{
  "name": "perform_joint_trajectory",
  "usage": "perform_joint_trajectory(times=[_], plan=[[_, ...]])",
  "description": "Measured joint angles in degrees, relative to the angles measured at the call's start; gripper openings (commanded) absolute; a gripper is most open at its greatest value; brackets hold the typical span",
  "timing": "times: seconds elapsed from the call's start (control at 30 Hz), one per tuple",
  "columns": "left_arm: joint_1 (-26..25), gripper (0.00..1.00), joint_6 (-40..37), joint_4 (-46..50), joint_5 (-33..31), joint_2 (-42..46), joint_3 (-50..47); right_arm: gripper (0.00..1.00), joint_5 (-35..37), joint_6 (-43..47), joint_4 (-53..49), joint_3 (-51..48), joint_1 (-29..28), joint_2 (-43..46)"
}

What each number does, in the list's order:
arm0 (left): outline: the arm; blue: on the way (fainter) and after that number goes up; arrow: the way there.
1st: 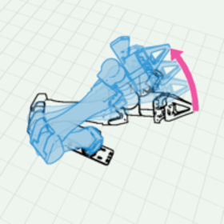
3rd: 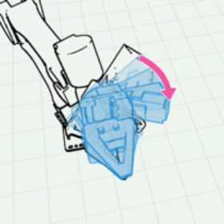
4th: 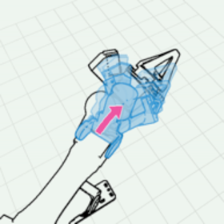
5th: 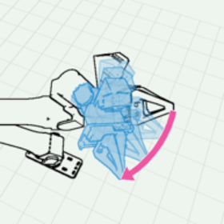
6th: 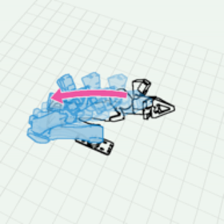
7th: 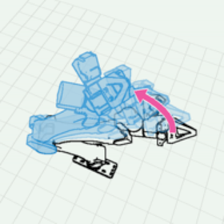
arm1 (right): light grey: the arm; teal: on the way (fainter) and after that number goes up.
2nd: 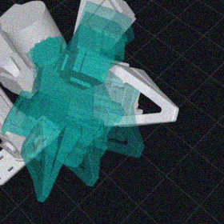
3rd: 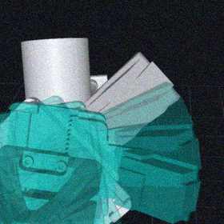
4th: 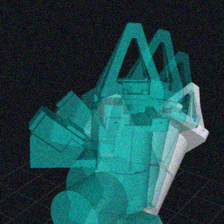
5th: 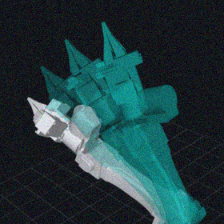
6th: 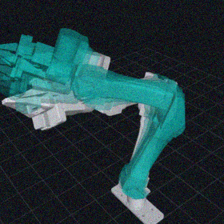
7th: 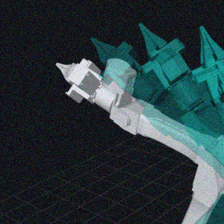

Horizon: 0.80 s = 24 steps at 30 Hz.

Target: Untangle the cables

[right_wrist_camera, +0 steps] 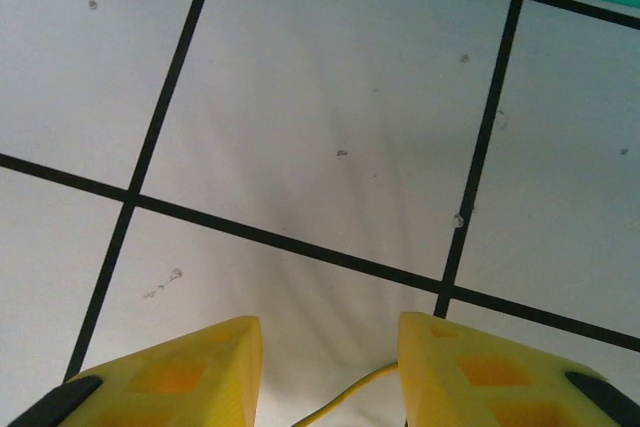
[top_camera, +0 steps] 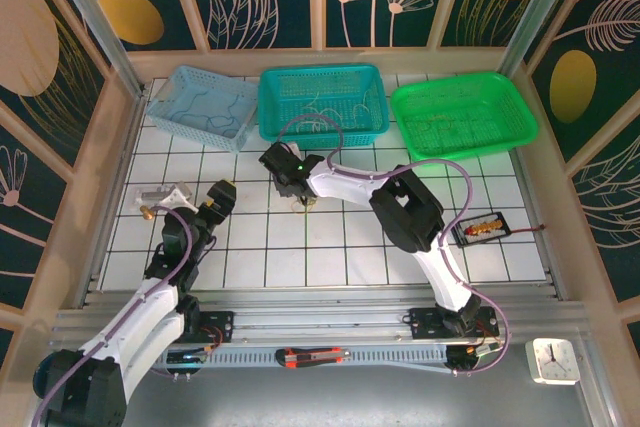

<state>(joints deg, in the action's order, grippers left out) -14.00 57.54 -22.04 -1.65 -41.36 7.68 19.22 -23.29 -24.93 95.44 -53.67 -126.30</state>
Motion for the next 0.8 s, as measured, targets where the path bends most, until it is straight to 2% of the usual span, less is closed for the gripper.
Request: perform_joint_trajectory(times=[0.17,0.27,0.37,0.47,0.6,0.8], plan=[[0.00,0.99,-0.02,0.02,0.00,0.42,-0.04,0.51,0.31,-0.33,0.04,0.00,0.00,0.00],[0.00,0.99,-0.02,-0.02,0.00,0.39,-0.15,0.51,0.28,-0.68,0.07,0.00,0.00,0.00],[0.00,0.99,-0.02,0.00,0.02,0.39,-0.33,0.47,0.02,-0.92,0.20,-0.02,0.13,0.00],[0.00,0.99,-0.02,0.00,0.04,0.39,-0.44,0.35,-1.38,-1.36,1.20,-0.63,0.35,0.00],[0.00,0.99,-0.09,0.00,0.09,0.42,-0.46,0.00,-4.13,-1.77,2.89,-2.23,0.79,0.00],[0.00,0.99,-1.51,-0.02,1.14,0.42,-0.46,0.00,-8.68,-1.92,4.98,-5.40,1.51,2.12]])
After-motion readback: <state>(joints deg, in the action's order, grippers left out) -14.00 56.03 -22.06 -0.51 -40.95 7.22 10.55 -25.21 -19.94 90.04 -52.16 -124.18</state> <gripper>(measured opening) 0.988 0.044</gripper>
